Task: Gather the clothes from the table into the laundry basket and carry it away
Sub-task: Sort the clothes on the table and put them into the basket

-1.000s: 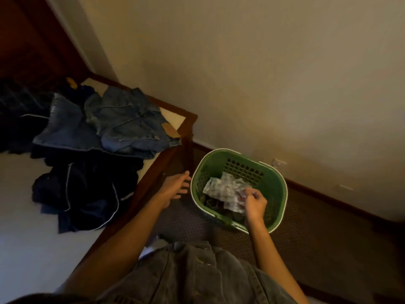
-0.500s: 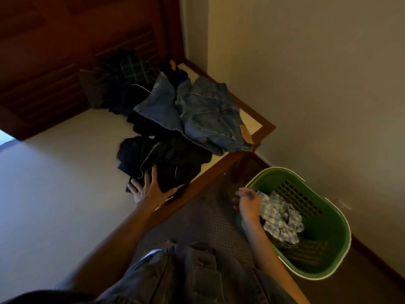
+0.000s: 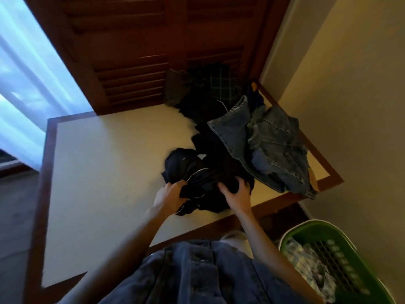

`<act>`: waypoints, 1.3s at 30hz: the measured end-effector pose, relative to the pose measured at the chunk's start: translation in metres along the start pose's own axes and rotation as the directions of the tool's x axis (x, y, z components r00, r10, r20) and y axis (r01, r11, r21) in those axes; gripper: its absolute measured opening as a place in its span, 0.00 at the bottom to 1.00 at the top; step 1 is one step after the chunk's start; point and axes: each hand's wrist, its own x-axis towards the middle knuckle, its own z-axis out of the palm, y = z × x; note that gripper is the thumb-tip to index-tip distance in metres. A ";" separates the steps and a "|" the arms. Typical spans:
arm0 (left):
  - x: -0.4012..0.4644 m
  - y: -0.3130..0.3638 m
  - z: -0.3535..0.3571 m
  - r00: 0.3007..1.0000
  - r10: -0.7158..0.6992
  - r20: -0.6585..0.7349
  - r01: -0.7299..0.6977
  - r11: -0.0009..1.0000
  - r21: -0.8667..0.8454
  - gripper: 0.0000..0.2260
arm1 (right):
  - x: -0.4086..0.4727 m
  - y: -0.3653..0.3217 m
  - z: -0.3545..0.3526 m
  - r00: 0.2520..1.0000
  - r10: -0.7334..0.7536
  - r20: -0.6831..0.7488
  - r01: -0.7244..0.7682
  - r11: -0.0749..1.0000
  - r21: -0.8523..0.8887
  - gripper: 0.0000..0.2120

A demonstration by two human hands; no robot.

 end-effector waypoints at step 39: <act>0.066 -0.063 -0.039 0.969 -0.243 -0.034 0.240 0.968 -0.079 0.34 | 0.153 -0.173 0.150 0.934 -0.056 0.352 0.186 0.919 -0.349 0.33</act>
